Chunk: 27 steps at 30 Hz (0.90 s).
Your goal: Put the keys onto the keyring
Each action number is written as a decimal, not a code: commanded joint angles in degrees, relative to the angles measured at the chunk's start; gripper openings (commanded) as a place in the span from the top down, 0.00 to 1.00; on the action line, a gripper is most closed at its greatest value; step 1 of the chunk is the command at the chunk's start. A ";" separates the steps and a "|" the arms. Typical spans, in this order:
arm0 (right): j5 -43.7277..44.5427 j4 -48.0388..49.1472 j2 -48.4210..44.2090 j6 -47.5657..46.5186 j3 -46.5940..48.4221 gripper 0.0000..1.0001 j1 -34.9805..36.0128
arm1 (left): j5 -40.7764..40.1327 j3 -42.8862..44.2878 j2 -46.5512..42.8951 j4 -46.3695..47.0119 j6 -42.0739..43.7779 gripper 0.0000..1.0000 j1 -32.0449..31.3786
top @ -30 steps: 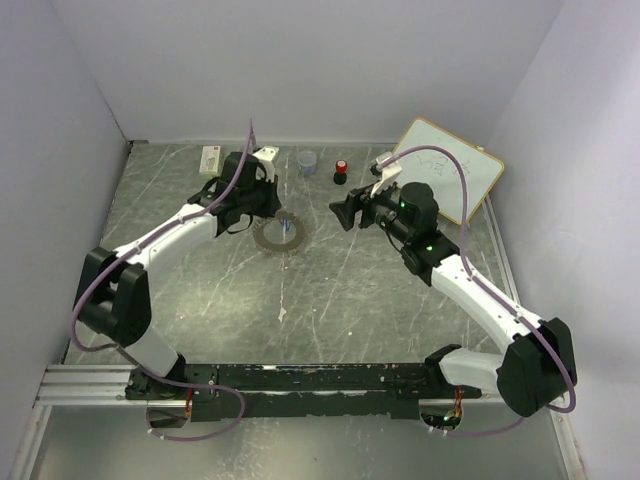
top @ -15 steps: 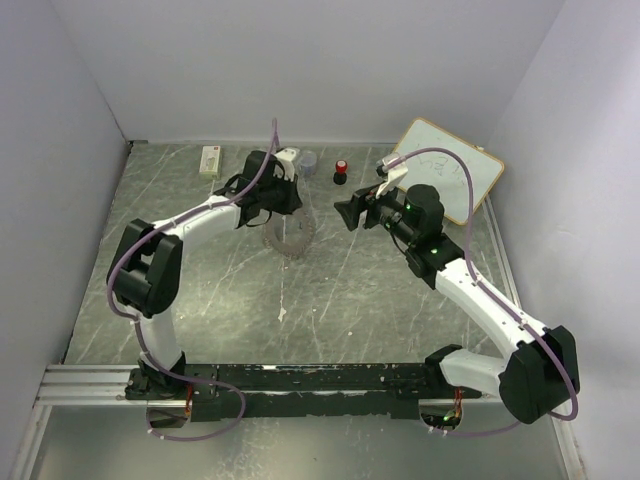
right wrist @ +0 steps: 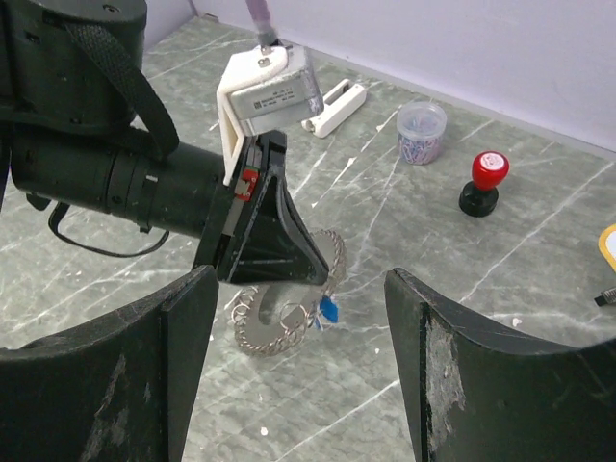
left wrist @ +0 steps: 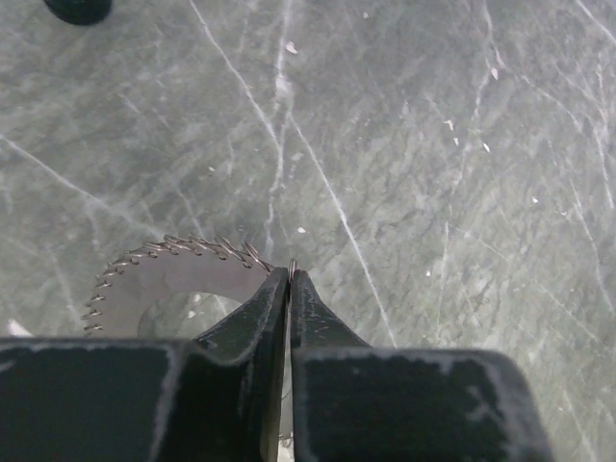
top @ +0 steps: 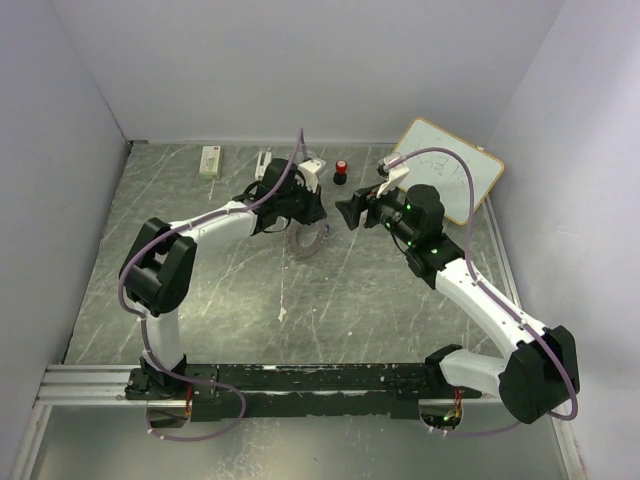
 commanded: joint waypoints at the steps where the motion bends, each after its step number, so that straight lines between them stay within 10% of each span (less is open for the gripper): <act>1: 2.05 1.58 -1.94 -0.19 -1.45 0.29 -0.42 | 2.00 1.70 0.30 2.24 0.88 0.77 -0.40; 6: 3.17 2.28 -2.72 0.39 -2.37 0.29 -0.64 | -1.70 -0.43 -4.30 3.36 0.90 0.52 -0.36; 18: 5.15 1.91 -2.78 2.53 -2.45 0.27 -1.04 | -13.11 -9.94 -19.56 4.25 -5.60 0.34 4.30; 21: 13.52 0.27 -2.65 6.88 -1.64 0.01 -1.19 | -14.79 -10.30 -22.83 2.65 -7.33 0.26 5.43; 27: 37.89 -5.43 -4.63 15.80 -1.18 0.00 -4.15 | -21.95 -10.02 -30.52 -0.50 -5.53 0.00 5.52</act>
